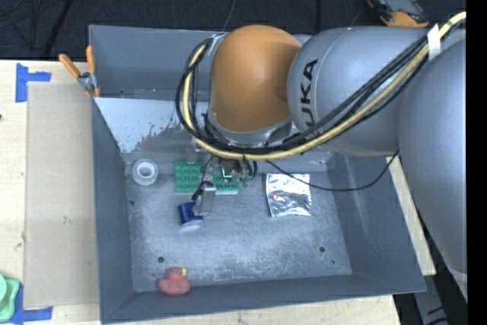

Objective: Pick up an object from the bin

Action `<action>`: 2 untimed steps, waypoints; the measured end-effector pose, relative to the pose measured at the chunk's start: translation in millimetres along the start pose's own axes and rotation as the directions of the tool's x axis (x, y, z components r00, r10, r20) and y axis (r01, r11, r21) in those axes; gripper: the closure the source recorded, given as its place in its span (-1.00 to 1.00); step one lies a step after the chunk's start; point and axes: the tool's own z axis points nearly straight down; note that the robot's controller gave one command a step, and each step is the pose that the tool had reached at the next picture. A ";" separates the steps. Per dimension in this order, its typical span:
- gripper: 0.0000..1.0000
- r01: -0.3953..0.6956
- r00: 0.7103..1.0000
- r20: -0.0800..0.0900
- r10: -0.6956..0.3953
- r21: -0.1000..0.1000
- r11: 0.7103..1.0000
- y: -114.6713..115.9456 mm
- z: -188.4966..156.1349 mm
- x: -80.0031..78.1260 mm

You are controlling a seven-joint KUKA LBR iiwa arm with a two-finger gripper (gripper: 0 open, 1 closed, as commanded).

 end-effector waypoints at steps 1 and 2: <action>-1.00 0.040 0.999 0.000 -0.040 0.000 0.999 -23.6 111.8 -36.8; 1.00 0.037 0.999 0.017 -0.037 -0.002 0.999 -23.4 106.6 -40.3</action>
Offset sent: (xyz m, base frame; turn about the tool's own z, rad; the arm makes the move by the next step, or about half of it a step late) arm 0.0367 -0.0230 -0.1095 -0.0410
